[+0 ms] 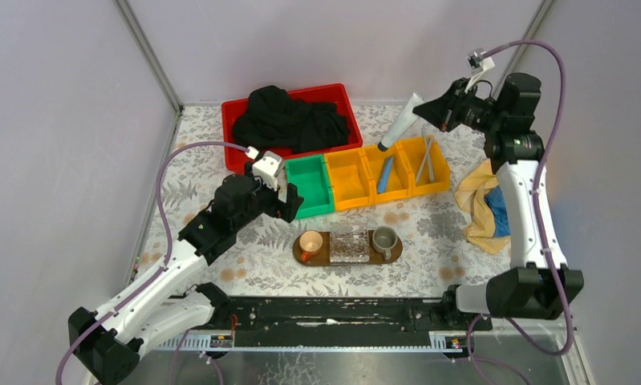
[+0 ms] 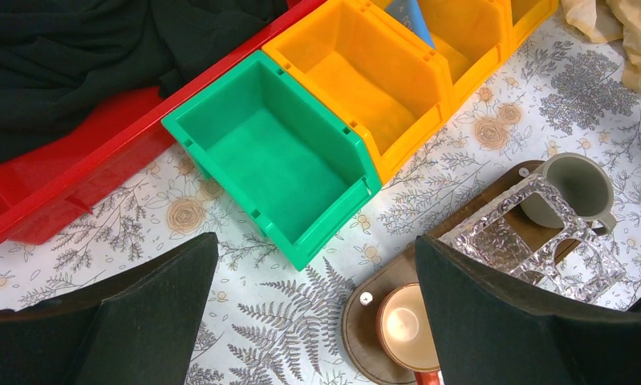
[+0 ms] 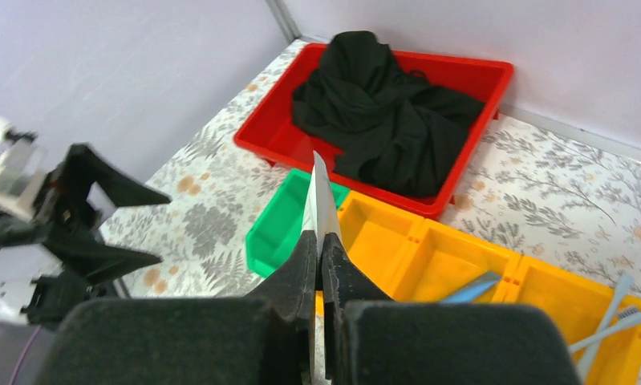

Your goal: Prepare toiletry sets of a toothbrush and toothpaste on the tray

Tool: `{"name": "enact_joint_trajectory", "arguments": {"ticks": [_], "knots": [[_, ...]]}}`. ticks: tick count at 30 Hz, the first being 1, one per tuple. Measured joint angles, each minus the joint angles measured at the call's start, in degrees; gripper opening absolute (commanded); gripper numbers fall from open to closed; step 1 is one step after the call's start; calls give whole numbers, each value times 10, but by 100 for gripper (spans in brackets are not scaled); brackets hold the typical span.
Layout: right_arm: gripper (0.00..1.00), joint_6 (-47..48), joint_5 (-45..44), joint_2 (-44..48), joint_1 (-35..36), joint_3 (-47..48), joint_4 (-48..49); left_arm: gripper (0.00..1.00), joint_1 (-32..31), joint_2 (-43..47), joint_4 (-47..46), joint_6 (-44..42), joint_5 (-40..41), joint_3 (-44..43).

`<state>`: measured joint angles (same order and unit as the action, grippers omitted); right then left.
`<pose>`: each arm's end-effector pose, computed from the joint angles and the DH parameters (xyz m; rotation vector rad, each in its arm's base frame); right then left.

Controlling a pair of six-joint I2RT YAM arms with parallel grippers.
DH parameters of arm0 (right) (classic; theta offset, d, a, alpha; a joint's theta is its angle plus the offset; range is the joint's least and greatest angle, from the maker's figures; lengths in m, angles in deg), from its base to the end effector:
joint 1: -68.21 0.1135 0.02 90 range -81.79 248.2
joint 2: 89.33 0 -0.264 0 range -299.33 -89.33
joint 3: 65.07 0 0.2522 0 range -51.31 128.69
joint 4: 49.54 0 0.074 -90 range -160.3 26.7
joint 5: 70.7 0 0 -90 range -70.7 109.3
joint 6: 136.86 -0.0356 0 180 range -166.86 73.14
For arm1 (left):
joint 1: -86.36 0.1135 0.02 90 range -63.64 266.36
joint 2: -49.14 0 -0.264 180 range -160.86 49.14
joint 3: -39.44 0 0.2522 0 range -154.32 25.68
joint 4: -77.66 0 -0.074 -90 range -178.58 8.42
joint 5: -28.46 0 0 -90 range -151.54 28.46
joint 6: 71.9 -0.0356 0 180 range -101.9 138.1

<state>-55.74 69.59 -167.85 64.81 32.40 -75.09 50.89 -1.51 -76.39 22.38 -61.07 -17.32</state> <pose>0.3032 0.0094 0.4430 -0.4867 1.6372 0.8059 0.1683 -0.1196 0.3073 0.5172 1.8739 -0.4566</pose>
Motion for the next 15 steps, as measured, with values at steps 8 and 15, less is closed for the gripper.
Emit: {"name": "enact_joint_trajectory", "arguments": {"ticks": [8,15], "knots": [[0,59,80,104,22,-45,-36,100,0,2,0,0,6,0],[0,136,140,148,80,-108,-50,100,0,3,0,-2,15,0]]}}
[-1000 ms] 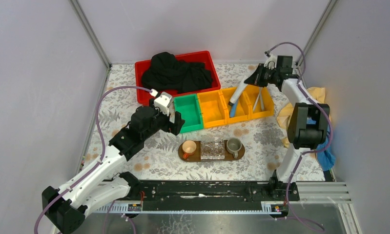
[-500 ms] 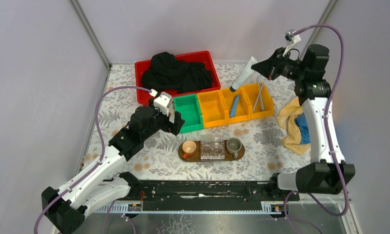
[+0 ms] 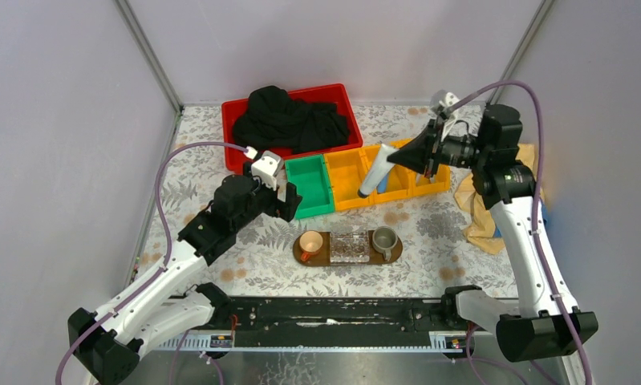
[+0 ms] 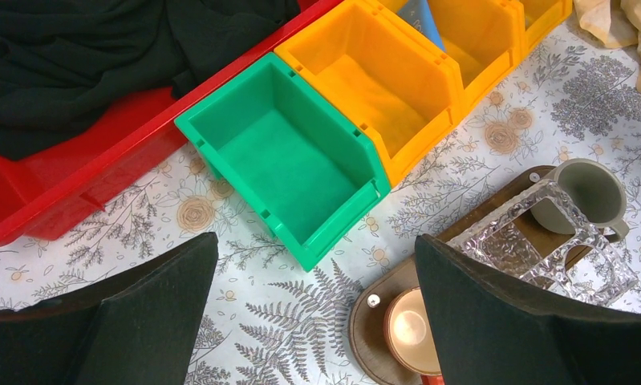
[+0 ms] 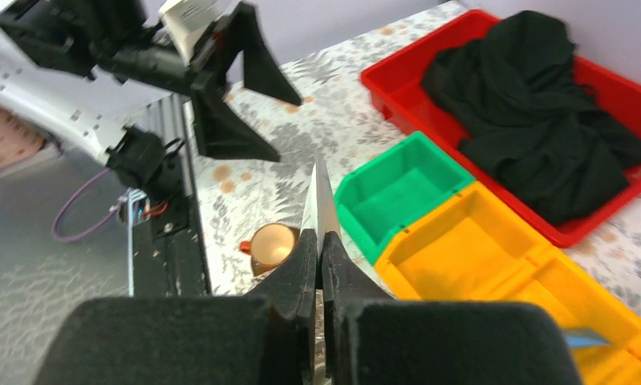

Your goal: Prepare toiletry sets of a toothbrush and toothpaste on the tray

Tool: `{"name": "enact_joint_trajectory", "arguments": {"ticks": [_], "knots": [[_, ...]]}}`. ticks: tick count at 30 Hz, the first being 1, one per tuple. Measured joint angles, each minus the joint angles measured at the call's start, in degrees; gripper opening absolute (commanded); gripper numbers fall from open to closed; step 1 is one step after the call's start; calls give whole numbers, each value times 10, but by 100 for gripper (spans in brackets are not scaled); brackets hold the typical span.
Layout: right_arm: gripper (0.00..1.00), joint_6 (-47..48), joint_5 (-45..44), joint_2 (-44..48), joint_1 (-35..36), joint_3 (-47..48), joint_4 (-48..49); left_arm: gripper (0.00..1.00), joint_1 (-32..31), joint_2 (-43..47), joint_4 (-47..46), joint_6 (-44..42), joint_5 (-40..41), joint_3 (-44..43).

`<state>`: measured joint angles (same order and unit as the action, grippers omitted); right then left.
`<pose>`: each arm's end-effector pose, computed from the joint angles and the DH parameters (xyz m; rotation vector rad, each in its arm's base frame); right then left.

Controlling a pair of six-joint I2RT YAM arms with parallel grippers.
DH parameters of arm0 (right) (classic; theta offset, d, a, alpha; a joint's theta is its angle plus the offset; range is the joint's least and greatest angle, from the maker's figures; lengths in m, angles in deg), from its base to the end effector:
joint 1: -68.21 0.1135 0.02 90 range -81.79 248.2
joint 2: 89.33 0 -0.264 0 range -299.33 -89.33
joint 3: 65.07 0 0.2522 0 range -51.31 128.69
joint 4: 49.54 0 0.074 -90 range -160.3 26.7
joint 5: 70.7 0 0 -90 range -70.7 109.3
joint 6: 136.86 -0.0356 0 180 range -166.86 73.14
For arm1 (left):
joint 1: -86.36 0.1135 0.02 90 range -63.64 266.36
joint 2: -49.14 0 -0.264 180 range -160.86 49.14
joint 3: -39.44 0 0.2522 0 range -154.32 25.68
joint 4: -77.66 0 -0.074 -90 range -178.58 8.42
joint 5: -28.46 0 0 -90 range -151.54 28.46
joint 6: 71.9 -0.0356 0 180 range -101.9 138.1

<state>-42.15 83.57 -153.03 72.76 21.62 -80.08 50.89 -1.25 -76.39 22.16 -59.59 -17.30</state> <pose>0.2206 0.0497 0.4369 -0.9453 1.4305 0.9417 0.1681 -0.1183 0.3080 0.5018 1.8703 -0.4309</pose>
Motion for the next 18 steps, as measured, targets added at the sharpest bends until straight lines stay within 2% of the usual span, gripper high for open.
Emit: {"name": "enact_joint_trajectory", "arguments": {"ticks": [5,18], "knots": [[0,70,2,-5,70,-3,-45,100,0,0,0,-1,3,0],[0,164,-10,-41,150,-22,-91,100,0,0,0,-2,6,0]]}}
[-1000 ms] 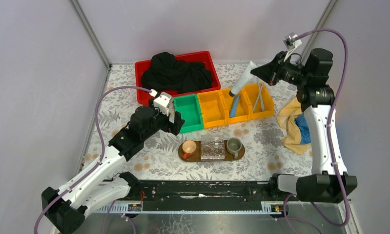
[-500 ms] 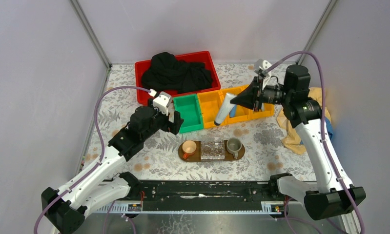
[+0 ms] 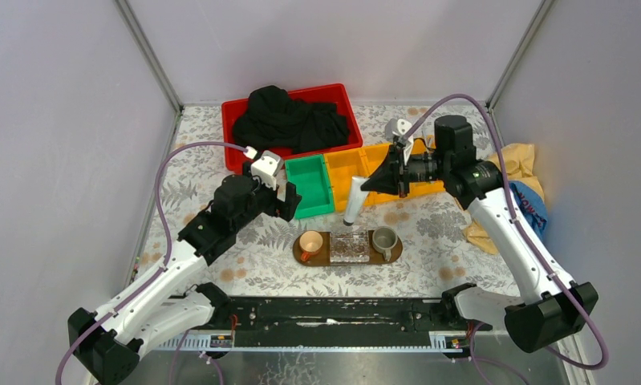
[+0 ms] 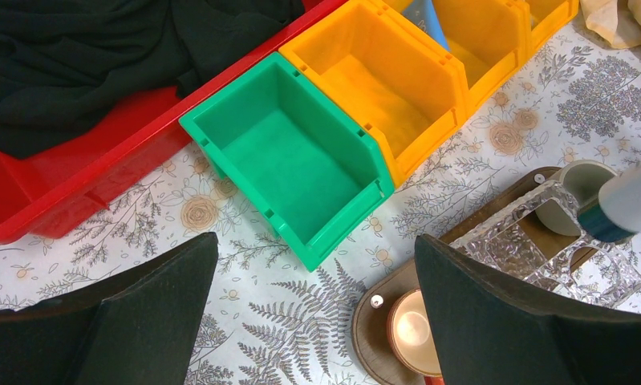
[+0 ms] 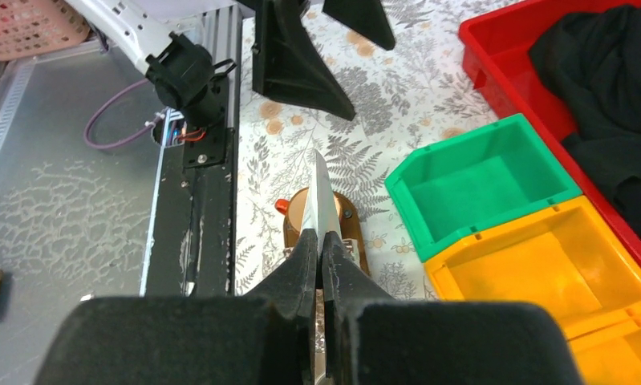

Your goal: Prepare toiletry sets of a toothbrush and toothpaste on the tray

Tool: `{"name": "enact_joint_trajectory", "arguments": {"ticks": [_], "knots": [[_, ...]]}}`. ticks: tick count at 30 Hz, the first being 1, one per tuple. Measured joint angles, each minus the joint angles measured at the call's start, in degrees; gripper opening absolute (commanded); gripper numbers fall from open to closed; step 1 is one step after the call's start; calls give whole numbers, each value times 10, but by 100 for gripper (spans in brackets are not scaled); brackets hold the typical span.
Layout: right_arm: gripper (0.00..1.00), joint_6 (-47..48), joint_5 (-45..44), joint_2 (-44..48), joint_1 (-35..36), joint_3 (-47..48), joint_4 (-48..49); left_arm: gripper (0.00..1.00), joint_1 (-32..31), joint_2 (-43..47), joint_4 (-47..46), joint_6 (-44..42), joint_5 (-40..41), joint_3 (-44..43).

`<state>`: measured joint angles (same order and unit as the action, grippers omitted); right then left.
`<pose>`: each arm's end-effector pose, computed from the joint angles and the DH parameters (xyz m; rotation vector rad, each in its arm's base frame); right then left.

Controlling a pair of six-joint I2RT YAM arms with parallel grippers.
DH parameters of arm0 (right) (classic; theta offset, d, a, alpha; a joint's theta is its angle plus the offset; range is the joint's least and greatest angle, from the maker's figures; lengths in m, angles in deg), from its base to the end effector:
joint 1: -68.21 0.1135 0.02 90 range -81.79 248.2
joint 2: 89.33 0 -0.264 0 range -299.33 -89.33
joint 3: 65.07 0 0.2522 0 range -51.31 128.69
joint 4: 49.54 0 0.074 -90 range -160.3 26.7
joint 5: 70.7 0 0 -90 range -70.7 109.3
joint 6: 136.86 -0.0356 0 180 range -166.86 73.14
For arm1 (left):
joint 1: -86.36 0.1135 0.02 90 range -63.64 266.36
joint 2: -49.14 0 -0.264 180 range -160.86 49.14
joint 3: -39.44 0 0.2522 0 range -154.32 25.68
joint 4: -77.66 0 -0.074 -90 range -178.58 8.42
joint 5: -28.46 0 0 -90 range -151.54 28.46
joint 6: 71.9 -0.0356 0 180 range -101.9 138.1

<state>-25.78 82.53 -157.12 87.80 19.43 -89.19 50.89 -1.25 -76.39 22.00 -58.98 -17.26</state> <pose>0.2199 0.1120 0.3953 -1.2665 1.3809 1.0529 0.1683 -0.1180 0.3078 0.4972 1.8707 -0.4188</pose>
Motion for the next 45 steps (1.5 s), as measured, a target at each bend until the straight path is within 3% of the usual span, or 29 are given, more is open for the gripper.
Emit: {"name": "enact_joint_trajectory", "arguments": {"ticks": [14,45], "knots": [[0,72,-46,-28,67,-48,-4,100,0,0,0,0,0,0],[0,135,-67,-46,92,-104,32,100,0,-2,0,-4,0,0]]}}
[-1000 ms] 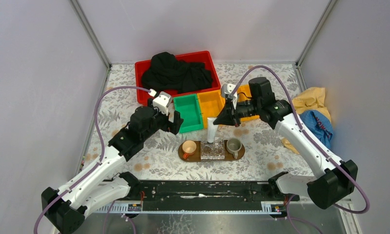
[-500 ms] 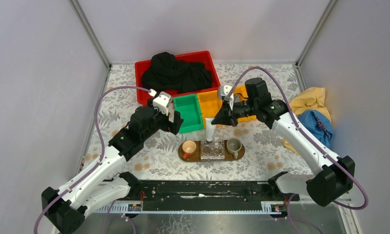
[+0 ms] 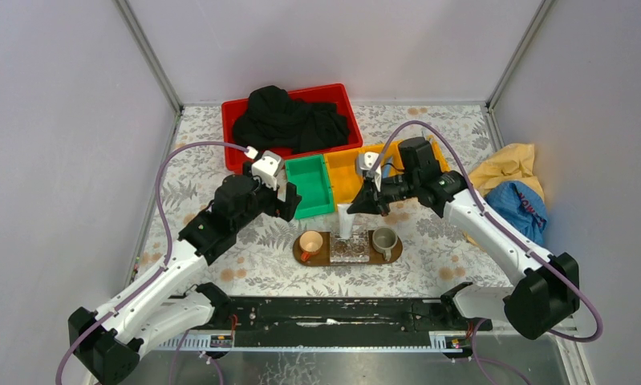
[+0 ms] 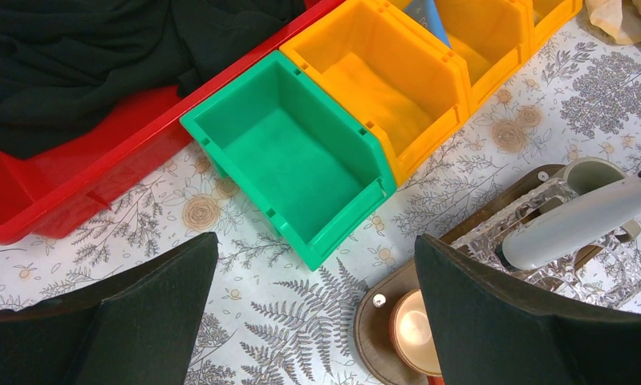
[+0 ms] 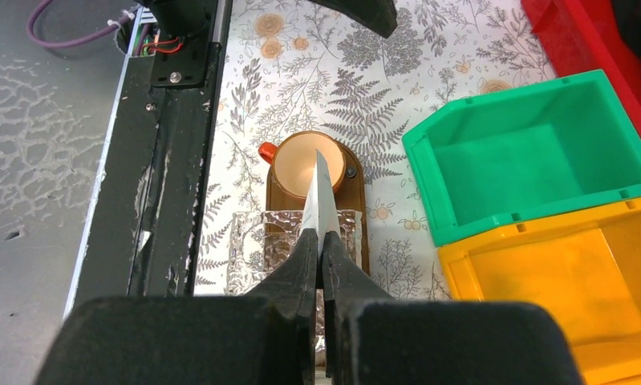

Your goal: Prepare toiletry sets of a toothbrush and toothpaste on the tray

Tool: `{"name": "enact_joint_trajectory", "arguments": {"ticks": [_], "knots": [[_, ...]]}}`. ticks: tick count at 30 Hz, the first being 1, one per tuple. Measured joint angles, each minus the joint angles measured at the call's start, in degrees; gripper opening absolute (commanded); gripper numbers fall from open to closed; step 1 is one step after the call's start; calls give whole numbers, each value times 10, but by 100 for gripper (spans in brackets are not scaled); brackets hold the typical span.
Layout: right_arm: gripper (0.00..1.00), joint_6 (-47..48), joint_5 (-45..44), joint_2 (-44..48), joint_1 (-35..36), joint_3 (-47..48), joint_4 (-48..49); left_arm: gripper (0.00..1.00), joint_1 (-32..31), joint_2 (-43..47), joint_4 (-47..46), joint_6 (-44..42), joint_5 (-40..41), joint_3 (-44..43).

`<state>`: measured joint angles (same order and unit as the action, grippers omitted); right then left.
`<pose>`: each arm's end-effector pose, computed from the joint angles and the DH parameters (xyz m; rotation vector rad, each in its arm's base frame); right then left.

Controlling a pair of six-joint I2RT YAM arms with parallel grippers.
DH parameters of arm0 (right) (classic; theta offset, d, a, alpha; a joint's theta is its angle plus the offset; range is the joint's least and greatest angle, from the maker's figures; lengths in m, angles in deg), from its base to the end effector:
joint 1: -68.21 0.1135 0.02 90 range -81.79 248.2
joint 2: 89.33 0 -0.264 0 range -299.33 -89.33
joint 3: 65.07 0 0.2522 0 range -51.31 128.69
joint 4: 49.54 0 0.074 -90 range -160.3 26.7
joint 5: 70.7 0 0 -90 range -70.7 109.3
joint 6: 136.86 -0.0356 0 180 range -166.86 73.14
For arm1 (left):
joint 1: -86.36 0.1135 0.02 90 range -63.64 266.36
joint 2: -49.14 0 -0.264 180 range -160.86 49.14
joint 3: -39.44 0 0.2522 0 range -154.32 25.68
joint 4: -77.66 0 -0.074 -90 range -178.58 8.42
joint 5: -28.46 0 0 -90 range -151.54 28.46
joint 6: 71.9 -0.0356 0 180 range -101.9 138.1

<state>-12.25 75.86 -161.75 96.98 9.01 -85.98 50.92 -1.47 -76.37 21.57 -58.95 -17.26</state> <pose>0.2217 0.1556 0.3191 -1.4897 1.3696 0.9947 0.1690 -0.1183 0.3070 0.5044 1.8725 -0.4119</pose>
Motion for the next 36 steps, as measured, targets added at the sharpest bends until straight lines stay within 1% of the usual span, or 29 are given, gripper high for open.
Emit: {"name": "enact_joint_trajectory", "arguments": {"ticks": [12,30,36], "knots": [[0,19,1,0,5,-35,29,100,0,-3,0,-1,0,0],[0,31,1,-7,17,-92,97,100,0,-7,0,-2,0,0],[3,38,3,-8,20,-104,114,100,0,-7,0,-2,0,0]]}}
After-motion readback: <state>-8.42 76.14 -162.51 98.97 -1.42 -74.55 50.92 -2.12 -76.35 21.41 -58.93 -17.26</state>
